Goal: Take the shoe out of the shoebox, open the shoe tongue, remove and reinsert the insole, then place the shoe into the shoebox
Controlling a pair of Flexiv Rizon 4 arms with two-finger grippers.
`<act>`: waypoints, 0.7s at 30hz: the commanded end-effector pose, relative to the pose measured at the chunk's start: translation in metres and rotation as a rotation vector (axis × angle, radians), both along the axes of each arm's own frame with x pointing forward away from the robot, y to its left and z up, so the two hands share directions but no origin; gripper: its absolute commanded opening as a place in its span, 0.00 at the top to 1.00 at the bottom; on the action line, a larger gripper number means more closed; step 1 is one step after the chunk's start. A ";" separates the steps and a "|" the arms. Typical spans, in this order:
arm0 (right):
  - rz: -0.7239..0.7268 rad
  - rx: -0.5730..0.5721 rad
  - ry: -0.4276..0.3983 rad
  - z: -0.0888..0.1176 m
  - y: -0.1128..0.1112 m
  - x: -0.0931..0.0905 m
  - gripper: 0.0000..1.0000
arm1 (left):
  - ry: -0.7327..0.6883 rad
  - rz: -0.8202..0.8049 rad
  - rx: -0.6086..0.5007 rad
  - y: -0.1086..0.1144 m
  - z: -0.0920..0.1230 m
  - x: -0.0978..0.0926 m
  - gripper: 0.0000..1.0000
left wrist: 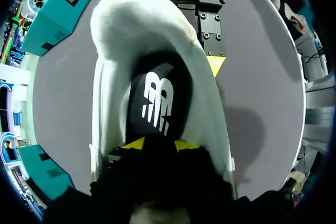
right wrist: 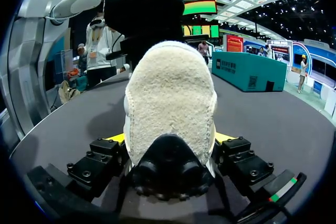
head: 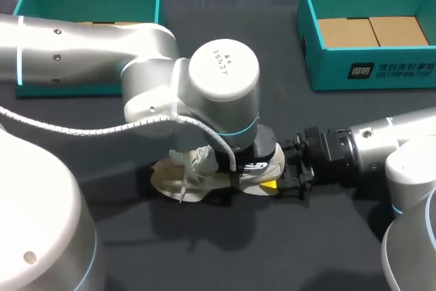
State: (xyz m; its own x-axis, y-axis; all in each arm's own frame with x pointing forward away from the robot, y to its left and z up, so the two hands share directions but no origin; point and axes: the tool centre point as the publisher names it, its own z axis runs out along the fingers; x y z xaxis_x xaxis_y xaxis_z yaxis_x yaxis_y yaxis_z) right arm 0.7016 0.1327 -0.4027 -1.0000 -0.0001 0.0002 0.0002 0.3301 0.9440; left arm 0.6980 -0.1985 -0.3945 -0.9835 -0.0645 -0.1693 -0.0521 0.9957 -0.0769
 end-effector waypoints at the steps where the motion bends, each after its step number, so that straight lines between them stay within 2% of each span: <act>1: 0.000 -0.002 0.000 0.001 0.001 -0.002 1.00 | -0.012 0.025 0.018 -0.009 -0.015 0.017 0.86; 3: 0.000 -0.002 0.000 0.001 0.001 -0.002 1.00 | -0.018 0.039 0.019 -0.008 -0.014 0.021 1.00; 10: 0.000 -0.002 0.000 0.001 0.001 -0.002 1.00 | -0.008 0.043 -0.013 0.002 -0.004 0.024 1.00; 21: 0.000 -0.002 0.000 0.001 0.001 -0.002 1.00 | 0.124 0.023 -0.158 0.024 0.028 0.025 1.00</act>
